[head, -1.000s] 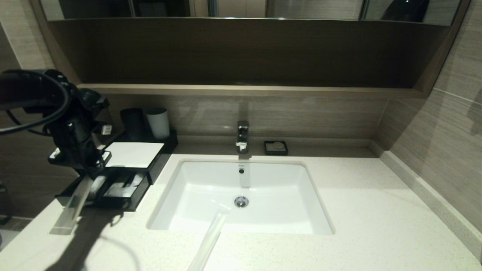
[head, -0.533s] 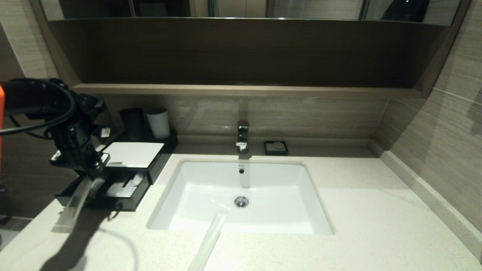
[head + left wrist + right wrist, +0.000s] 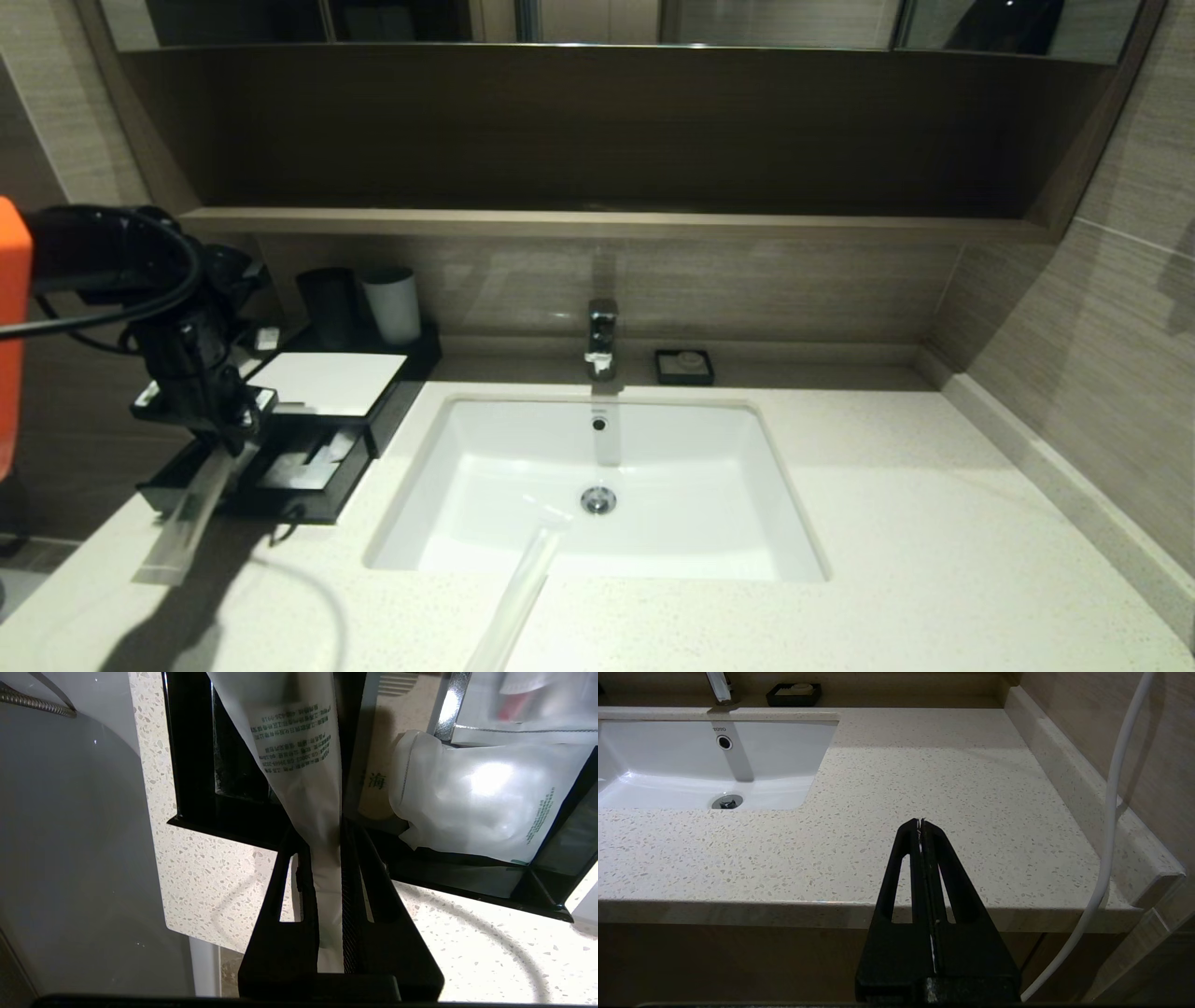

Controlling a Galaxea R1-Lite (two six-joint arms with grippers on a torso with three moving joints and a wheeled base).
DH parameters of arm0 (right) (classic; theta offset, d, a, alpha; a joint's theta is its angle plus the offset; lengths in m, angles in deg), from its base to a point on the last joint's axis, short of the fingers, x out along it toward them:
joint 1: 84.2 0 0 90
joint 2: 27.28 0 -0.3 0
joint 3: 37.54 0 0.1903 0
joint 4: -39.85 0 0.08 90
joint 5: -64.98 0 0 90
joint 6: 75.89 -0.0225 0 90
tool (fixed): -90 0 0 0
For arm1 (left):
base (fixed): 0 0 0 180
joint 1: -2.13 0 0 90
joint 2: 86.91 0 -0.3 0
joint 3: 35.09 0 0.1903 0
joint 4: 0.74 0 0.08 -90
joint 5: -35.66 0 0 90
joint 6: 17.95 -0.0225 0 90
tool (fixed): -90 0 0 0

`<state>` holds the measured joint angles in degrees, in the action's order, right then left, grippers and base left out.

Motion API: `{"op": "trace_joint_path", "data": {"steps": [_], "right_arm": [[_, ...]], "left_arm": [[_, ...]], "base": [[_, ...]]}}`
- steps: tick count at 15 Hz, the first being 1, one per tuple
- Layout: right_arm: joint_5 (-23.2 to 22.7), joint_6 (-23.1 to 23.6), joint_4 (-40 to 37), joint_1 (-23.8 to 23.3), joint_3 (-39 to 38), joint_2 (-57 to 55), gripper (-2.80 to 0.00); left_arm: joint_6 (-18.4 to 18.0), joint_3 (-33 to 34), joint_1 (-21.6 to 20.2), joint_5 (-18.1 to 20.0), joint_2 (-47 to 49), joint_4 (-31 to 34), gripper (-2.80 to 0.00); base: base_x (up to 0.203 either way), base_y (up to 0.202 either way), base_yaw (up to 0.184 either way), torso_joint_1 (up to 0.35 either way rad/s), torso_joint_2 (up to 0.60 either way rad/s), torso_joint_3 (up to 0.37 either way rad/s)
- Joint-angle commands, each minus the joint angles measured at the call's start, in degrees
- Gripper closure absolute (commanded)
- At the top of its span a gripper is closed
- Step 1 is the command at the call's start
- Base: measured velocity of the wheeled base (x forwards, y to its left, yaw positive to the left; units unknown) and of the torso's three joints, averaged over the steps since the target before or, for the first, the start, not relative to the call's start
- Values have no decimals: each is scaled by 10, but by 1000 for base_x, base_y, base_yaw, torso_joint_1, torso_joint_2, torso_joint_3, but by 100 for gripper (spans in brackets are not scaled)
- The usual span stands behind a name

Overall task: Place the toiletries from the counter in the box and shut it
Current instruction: Place the bathroom toiletry into the drawer

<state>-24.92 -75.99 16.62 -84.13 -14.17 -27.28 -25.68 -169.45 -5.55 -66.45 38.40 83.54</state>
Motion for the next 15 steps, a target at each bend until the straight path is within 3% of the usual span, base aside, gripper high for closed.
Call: {"op": "trace_joint_path", "data": {"steps": [1,3,4,15], "right_arm": [[0,0,0,0,-1,1,0],[0,0,0,0,-1,0,0],[0,0,0,0,-1,1,0],[0,0,0,0,-1,1,0]], "left_arm": [[0,0,-1,-1,2,6,0],[2,1,-1,-1,1,10,0],[2,1,-1,0,0,12,-280],[5,1,-1,-1,-30,18,-280]], "base": [[0,0,0,0,0,0],[0,0,0,0,0,0],[0,0,0,0,0,0],[0,0,0,0,0,0]]}}
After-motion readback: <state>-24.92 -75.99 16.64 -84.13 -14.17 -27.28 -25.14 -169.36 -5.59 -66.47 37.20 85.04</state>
